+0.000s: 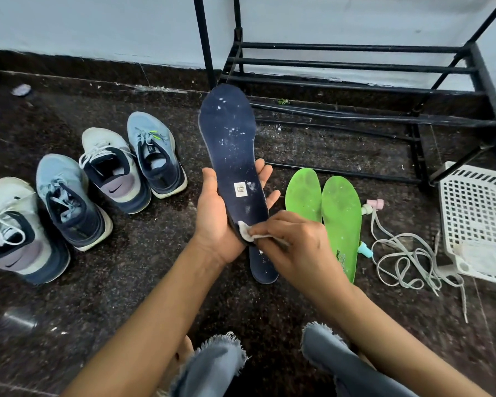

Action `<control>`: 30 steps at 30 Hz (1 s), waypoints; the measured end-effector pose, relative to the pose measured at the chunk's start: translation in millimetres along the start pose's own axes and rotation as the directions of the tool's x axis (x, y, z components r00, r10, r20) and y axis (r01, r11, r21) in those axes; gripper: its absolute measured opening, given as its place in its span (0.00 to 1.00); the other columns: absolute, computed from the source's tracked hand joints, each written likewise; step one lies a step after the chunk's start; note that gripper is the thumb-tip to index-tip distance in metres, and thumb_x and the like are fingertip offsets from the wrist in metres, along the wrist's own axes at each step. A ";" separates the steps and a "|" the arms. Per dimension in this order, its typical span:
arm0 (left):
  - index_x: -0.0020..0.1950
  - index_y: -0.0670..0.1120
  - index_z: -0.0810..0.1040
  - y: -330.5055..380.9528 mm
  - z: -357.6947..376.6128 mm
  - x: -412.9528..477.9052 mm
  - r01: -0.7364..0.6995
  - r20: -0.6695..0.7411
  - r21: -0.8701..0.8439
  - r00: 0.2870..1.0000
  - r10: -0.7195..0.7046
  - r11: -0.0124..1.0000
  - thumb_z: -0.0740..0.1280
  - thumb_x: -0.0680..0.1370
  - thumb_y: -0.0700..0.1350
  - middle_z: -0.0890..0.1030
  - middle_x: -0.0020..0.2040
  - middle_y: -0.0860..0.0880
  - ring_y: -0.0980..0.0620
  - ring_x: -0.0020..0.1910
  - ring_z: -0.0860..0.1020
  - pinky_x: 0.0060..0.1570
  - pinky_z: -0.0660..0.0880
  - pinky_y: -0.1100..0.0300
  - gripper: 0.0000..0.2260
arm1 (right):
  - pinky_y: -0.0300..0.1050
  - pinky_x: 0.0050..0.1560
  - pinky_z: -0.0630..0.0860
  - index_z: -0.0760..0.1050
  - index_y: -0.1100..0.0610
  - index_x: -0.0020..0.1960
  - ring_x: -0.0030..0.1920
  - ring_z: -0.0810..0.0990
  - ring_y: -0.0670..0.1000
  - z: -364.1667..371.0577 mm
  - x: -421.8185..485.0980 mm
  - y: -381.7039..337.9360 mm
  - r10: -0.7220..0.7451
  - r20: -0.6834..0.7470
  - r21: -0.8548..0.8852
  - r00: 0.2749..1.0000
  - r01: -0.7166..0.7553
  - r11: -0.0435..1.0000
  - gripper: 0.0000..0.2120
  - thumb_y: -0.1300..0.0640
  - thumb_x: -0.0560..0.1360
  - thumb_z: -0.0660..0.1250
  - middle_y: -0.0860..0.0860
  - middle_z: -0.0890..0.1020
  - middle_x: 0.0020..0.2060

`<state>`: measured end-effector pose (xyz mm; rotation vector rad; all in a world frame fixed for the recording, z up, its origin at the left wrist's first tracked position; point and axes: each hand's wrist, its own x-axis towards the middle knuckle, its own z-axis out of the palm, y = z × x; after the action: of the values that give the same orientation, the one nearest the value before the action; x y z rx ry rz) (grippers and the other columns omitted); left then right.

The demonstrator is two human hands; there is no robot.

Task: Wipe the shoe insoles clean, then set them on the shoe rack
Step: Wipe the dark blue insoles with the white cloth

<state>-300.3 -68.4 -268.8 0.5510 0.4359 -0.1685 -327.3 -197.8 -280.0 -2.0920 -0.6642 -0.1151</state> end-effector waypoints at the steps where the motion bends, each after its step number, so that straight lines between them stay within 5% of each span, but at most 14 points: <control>1: 0.60 0.43 0.78 -2.0 -0.5 -0.4 0.006 -0.001 0.001 1.000 -0.006 1.000 0.44 0.81 0.65 0.84 0.55 0.48 0.53 0.57 0.81 0.66 0.69 0.45 0.33 | 0.25 0.44 0.69 0.83 0.58 0.45 0.39 0.78 0.44 -1.6 0.0 2.2 0.003 0.008 -0.024 1.000 -0.003 1.000 0.08 0.65 0.69 0.69 0.51 0.81 0.39; 4: 0.57 0.43 0.79 -7.9 0.3 -1.6 0.017 -0.005 0.006 1.000 -0.017 1.000 0.43 0.81 0.65 0.84 0.52 0.49 0.53 0.56 0.80 0.67 0.68 0.45 0.33 | 0.40 0.41 0.74 0.83 0.58 0.46 0.38 0.80 0.52 -1.1 4.1 5.5 0.019 -0.037 -0.128 0.999 -0.024 0.992 0.08 0.64 0.70 0.67 0.53 0.81 0.39; 9: 0.57 0.43 0.79 -5.2 2.0 -3.9 0.011 0.005 0.016 1.000 -0.011 1.000 0.43 0.81 0.65 0.84 0.53 0.47 0.53 0.56 0.81 0.63 0.71 0.46 0.34 | 0.26 0.43 0.70 0.83 0.58 0.45 0.38 0.78 0.44 0.9 -2.3 -0.3 0.025 -0.038 -0.003 0.999 -0.025 1.000 0.08 0.66 0.68 0.69 0.51 0.81 0.39; 14: 0.57 0.42 0.78 -9.0 8.2 -3.8 0.039 -0.004 0.041 0.999 -0.039 0.998 0.41 0.81 0.65 0.85 0.51 0.48 0.55 0.54 0.81 0.60 0.74 0.52 0.35 | 0.45 0.39 0.74 0.82 0.58 0.46 0.38 0.79 0.54 -1.5 8.1 1.9 0.025 -0.093 -0.156 0.995 -0.039 0.987 0.07 0.63 0.71 0.67 0.54 0.80 0.38; 18: 0.57 0.42 0.79 -5.2 10.2 -3.8 0.018 -0.005 0.046 1.000 -0.018 0.999 0.42 0.81 0.65 0.84 0.53 0.48 0.53 0.57 0.80 0.63 0.72 0.49 0.35 | 0.24 0.41 0.68 0.83 0.59 0.45 0.37 0.76 0.45 0.3 6.9 -6.2 -0.002 -0.113 -0.049 0.994 -0.004 0.999 0.07 0.66 0.69 0.69 0.53 0.81 0.38; 23: 0.56 0.41 0.80 -6.8 9.8 -6.2 0.029 -0.030 0.045 0.999 -0.028 0.999 0.43 0.81 0.66 0.85 0.51 0.47 0.53 0.54 0.81 0.58 0.75 0.51 0.36 | 0.49 0.36 0.74 0.82 0.61 0.44 0.36 0.78 0.56 -0.7 6.5 -3.2 -0.006 -0.034 -0.223 0.999 -0.002 0.975 0.06 0.65 0.70 0.66 0.55 0.78 0.36; 26: 0.56 0.42 0.79 -8.1 10.8 -6.0 0.034 -0.047 0.077 0.998 -0.031 0.996 0.42 0.81 0.65 0.85 0.51 0.48 0.53 0.54 0.81 0.55 0.77 0.54 0.34 | 0.51 0.33 0.75 0.81 0.62 0.41 0.35 0.77 0.58 2.0 11.9 -4.5 -0.004 -0.091 -0.255 0.996 -0.020 0.967 0.05 0.65 0.70 0.66 0.56 0.77 0.35; 30: 0.50 0.42 0.84 -4.0 9.8 -5.3 -0.003 -0.058 0.045 0.998 0.006 0.999 0.43 0.81 0.65 0.85 0.50 0.47 0.50 0.58 0.79 0.64 0.71 0.50 0.37 | 0.44 0.39 0.73 0.82 0.59 0.47 0.36 0.79 0.54 1.5 7.5 -10.0 -0.012 -0.029 -0.078 1.000 0.009 0.997 0.08 0.65 0.70 0.66 0.54 0.79 0.37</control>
<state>-302.7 -76.9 -260.8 0.6021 0.4882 -0.1587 -326.2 -189.1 -271.0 -2.1571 -0.6624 -0.1803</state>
